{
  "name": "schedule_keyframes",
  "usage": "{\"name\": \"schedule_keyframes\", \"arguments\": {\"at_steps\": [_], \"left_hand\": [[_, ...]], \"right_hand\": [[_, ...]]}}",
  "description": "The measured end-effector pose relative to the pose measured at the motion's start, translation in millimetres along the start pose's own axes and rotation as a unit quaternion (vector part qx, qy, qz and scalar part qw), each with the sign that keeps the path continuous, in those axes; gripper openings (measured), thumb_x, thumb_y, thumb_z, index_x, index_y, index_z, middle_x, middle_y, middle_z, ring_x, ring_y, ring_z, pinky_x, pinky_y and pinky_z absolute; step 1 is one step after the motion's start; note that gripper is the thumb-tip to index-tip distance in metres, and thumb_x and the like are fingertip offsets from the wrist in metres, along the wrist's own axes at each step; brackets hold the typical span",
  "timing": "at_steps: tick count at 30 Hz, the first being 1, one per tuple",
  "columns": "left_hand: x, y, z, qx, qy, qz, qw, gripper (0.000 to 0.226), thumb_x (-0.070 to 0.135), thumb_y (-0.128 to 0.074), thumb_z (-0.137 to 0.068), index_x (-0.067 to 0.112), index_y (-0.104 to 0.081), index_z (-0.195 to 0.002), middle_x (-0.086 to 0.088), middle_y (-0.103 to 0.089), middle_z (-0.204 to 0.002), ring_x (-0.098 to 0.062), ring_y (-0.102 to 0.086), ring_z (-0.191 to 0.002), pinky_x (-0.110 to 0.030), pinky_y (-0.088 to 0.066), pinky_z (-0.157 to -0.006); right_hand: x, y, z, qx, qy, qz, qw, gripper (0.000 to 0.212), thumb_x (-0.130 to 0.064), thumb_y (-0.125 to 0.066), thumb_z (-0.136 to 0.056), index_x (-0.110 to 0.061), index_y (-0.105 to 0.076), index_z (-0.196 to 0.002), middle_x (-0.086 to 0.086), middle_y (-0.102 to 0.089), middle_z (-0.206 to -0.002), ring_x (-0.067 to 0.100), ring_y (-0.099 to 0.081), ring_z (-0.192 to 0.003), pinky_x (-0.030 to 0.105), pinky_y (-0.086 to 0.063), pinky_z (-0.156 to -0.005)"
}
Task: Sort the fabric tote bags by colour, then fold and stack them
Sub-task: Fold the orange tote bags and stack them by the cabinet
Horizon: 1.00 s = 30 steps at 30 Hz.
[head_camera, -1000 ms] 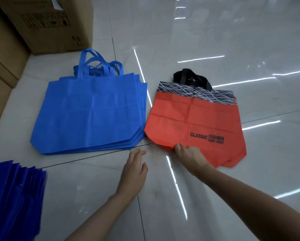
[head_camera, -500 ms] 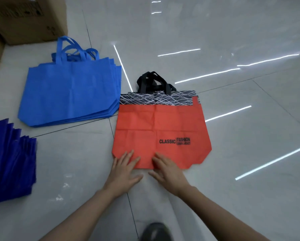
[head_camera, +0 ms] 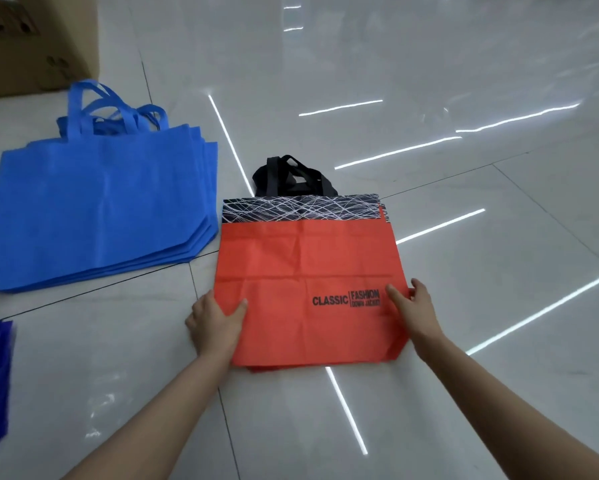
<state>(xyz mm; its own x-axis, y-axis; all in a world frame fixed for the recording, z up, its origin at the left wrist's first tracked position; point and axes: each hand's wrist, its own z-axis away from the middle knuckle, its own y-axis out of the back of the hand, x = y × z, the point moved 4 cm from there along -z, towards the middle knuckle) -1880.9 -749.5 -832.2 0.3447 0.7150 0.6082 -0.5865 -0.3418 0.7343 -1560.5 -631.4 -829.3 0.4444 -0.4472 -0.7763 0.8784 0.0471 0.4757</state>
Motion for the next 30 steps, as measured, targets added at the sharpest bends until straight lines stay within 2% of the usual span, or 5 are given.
{"name": "schedule_keyframes", "arguments": {"at_steps": [9,13,19,24,30], "left_hand": [[15,-4,9,0.029,0.018,-0.024,0.999,0.063,0.029,-0.062,-0.085,0.009,-0.039,-0.139,-0.018,-0.038,-0.140,-0.039,-0.032,-0.125,-0.045,-0.033,-0.101],[28,-18,32,-0.027,-0.004,0.015,1.000,0.059,0.025,-0.057,-0.088,0.010,-0.037,-0.141,-0.018,-0.039,-0.139,-0.038,-0.031,-0.127,-0.043,-0.032,-0.102],[42,-36,75,-0.102,-0.060,0.030,0.993,0.070,0.025,-0.061,-0.087,0.006,-0.026,-0.145,-0.022,-0.036,-0.141,-0.038,-0.033,-0.129,-0.040,-0.029,-0.107],[30,-24,106,-0.152,-0.233,-0.072,0.958,0.089,0.041,-0.069,-0.080,0.009,-0.021,-0.148,-0.014,-0.020,-0.153,-0.029,-0.023,-0.138,-0.038,-0.022,-0.113],[17,-19,120,-0.208,-0.318,-0.149,0.913,0.117,0.077,-0.046,-0.054,0.016,-0.015,-0.149,-0.001,-0.012,-0.157,-0.017,-0.017,-0.142,-0.031,-0.015,-0.113]], "right_hand": [[2,-2,13,-0.094,-0.080,-0.106,0.987,0.007,-0.011,-0.059,-0.088,-0.006,-0.064,-0.089,0.009,-0.067,-0.081,0.024,-0.063,-0.069,0.025,-0.051,-0.047],[20,27,23,-0.014,-0.024,-0.032,0.999,0.024,-0.022,-0.061,-0.089,-0.003,-0.060,-0.104,0.015,-0.067,-0.103,0.031,-0.063,-0.093,0.045,-0.052,-0.085],[33,80,48,0.006,0.055,0.106,0.993,0.057,-0.031,-0.067,-0.085,-0.003,-0.043,-0.129,0.019,-0.053,-0.127,0.034,-0.054,-0.112,0.043,-0.044,-0.095],[36,74,80,-0.086,0.398,0.440,0.801,0.084,-0.066,-0.045,-0.077,-0.014,-0.034,-0.142,0.019,-0.043,-0.143,0.040,-0.048,-0.124,0.053,-0.039,-0.100],[50,20,96,-0.235,0.335,0.510,0.757,0.066,-0.046,-0.043,-0.096,-0.030,-0.011,-0.151,-0.007,-0.002,-0.160,0.022,-0.001,-0.147,0.046,-0.008,-0.117]]}}
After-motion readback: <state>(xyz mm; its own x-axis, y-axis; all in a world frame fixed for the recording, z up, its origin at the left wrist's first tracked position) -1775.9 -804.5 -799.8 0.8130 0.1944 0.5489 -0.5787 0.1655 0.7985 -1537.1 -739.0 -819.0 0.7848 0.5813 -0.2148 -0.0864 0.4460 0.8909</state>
